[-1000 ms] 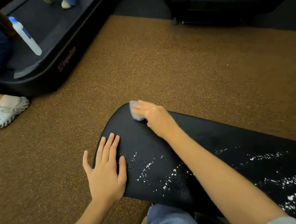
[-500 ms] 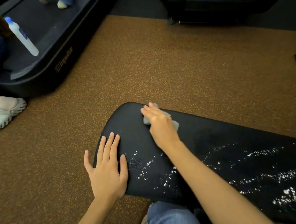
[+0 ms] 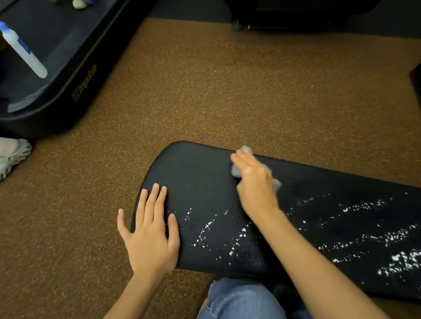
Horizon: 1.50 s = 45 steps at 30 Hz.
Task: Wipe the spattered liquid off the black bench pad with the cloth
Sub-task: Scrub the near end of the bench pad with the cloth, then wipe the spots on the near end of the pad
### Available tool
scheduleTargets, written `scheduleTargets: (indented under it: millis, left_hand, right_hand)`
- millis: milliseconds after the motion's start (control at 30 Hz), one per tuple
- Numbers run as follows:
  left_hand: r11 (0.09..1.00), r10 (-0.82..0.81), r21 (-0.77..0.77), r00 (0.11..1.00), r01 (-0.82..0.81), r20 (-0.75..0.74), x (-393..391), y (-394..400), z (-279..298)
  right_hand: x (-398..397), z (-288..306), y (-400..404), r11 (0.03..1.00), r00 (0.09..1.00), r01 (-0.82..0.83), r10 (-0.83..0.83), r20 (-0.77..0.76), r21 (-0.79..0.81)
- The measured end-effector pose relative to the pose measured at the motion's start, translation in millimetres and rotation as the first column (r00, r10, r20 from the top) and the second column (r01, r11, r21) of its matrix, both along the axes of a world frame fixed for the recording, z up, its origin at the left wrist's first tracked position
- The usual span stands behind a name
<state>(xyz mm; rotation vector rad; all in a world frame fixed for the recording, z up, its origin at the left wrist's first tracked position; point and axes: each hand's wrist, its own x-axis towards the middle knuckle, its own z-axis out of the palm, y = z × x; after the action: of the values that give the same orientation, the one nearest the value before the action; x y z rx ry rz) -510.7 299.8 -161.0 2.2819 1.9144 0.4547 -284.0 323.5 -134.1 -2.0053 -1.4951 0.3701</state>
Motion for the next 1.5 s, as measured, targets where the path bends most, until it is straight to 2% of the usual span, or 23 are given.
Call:
scheduleTargets:
  millis: [100, 233, 367, 433, 500, 633, 733, 833, 933, 1067, 1167, 1300, 1400, 1500]
  left_hand:
    - [1.000, -0.001, 0.005, 1.000, 0.001, -0.008, -1, 1, -1]
    - [1.000, 0.001, 0.019, 1.000, -0.001, -0.022, 0, 0, -1]
    - [1.000, -0.002, -0.010, 1.000, 0.002, -0.022, -1, 0, 2]
    - [0.999, -0.013, -0.044, 1.000, 0.013, -0.011, -2, 1, 4]
    - [0.997, -0.018, -0.068, 0.999, 0.021, 0.039, -4, 2, 10]
    - [0.996, 0.068, -0.076, 0.975, -0.053, 0.212, 18, 7, 33]
    - [0.994, 0.081, -0.079, 0.986, -0.070, 0.144, 57, 17, 45]
    - [0.967, 0.122, -0.231, 0.992, -0.109, 0.041, 102, 28, 46]
    - [0.903, 0.230, -0.374, 0.973, -0.212, 0.001, 139, 32, 41]
    - [0.897, 0.299, -0.331, 0.954, -0.294, -0.036, 158, 28, 34]
    - [0.927, 0.213, -0.301, 0.974, -0.226, -0.075, 151, 30, 30]
    - [0.957, -0.089, -0.282, 0.993, 0.063, -0.081, 110, 37, 29]
    - [0.913, -0.319, -0.284, 0.947, 0.293, -0.048, 67, 45, 38]
    - [0.901, -0.406, -0.257, 0.890, 0.351, -0.208, 33, 53, 45]
  right_hand:
    - [-53, 4, 16, 0.991, 0.990, -0.116, 0.120, -0.067, 0.063]
    - [-94, 3, 19, 0.945, 0.949, -0.302, 0.310, -0.056, 0.125]
    - [-67, 7, 9, 0.881, 0.877, -0.472, 0.474, -0.078, 0.038]
    - [-50, 14, 2, 0.853, 0.853, -0.521, 0.520, -0.035, -0.024]
    - [-33, 20, -6, 0.885, 0.887, -0.459, 0.462, 0.025, -0.072]
    - [4, 16, -23, 0.981, 0.958, -0.171, 0.187, 0.218, -0.094]
    - [13, 5, -32, 0.991, 0.936, -0.009, 0.057, 0.346, -0.137]
    - [13, -5, -38, 0.976, 0.941, 0.073, 0.000, 0.338, -0.204]
    - [17, -11, -42, 0.966, 0.941, 0.111, -0.026, 0.339, -0.234]
    - [19, -13, -43, 0.967, 0.935, 0.110, -0.022, 0.355, -0.231]
    - [19, -13, -44, 0.968, 0.937, 0.111, -0.026, 0.349, -0.226]
    - [20, -13, -44, 0.966, 0.939, 0.110, -0.025, 0.344, -0.232]
    - [20, -13, -44, 0.966, 0.942, 0.105, -0.020, 0.335, -0.236]
    - [20, -13, -44, 0.966, 0.946, 0.103, -0.020, 0.324, -0.239]
